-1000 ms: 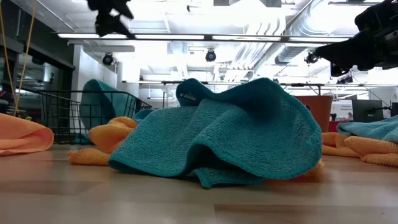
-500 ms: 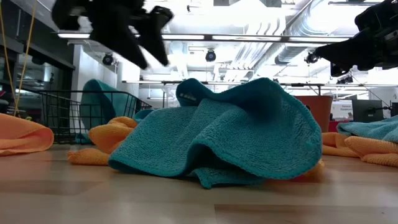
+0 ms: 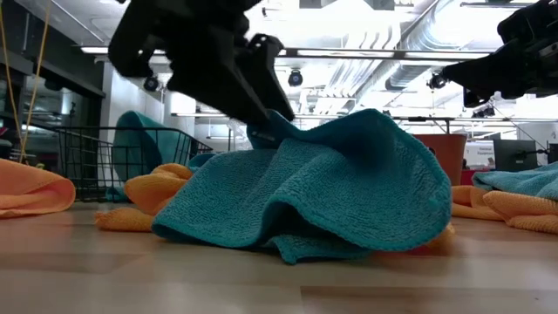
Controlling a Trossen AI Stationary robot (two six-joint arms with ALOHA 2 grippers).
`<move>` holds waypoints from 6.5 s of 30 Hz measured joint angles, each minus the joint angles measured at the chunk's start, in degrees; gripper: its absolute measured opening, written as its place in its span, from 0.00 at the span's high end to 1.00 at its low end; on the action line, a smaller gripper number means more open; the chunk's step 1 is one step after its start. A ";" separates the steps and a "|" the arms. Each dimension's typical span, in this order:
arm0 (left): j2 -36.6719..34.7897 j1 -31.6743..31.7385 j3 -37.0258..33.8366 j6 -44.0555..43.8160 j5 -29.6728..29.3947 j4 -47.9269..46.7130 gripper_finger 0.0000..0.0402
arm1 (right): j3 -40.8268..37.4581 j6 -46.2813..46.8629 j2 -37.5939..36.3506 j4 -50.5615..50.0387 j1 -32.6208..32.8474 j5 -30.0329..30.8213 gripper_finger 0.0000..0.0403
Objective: Sort microfiber towel by color & place in baskets
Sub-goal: Put the left blue towel into the wire basket, then put the blue towel into the wire basket
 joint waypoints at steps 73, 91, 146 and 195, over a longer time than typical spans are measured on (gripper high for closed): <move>-43.37 51.54 -16.06 -20.14 -18.12 -24.66 1.00 | 0.02 -0.01 0.02 -0.01 -0.02 0.00 1.00; -40.01 65.77 -16.05 -17.48 -6.94 -37.73 0.72 | 0.00 -0.04 0.02 -0.01 -0.01 0.00 1.00; -65.64 30.96 -21.35 -48.47 25.82 13.50 0.54 | 0.00 15.33 0.04 31.54 0.02 3.32 1.00; -71.94 31.02 -21.27 -43.05 21.11 4.29 0.54 | 49.51 70.44 63.13 -73.88 3.28 -7.26 0.48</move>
